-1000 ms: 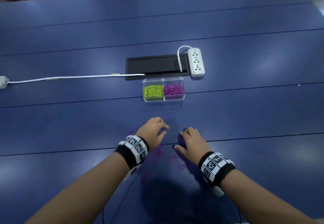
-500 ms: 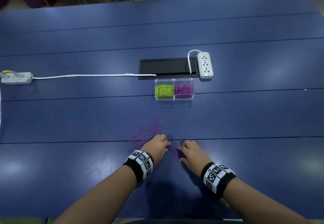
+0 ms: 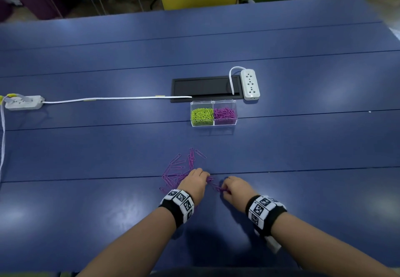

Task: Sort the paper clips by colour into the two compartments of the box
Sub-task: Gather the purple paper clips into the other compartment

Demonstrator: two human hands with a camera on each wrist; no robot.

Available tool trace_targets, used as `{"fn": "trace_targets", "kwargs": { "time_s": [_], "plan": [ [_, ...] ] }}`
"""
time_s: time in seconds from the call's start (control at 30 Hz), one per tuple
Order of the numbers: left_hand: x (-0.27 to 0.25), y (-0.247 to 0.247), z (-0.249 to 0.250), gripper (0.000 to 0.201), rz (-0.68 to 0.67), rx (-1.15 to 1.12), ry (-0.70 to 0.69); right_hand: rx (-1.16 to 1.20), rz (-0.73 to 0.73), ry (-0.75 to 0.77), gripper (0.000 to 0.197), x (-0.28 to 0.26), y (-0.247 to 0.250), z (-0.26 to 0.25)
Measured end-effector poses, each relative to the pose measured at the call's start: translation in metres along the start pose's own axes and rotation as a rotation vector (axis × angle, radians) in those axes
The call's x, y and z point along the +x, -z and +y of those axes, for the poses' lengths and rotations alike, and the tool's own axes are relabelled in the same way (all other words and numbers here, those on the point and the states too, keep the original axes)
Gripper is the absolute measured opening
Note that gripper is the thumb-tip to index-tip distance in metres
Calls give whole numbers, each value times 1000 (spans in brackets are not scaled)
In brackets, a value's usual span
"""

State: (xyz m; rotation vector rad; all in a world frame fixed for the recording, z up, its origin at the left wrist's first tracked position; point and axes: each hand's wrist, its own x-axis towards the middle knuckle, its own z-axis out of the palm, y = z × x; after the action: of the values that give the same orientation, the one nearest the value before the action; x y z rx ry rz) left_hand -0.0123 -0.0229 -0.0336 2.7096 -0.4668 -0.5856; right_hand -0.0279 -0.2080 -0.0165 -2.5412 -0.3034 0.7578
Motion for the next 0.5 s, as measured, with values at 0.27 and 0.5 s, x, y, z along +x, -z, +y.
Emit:
{"fn": "trace_targets", "kwargs": {
  "time_s": [0.27,0.5],
  "plan": [
    [0,0,-2,25,72,-199,100,473,182,-132,8,31,70,0],
    [12,18,6,20,148,-378,150,713,474,-144,18,106,157,-2]
  ]
}}
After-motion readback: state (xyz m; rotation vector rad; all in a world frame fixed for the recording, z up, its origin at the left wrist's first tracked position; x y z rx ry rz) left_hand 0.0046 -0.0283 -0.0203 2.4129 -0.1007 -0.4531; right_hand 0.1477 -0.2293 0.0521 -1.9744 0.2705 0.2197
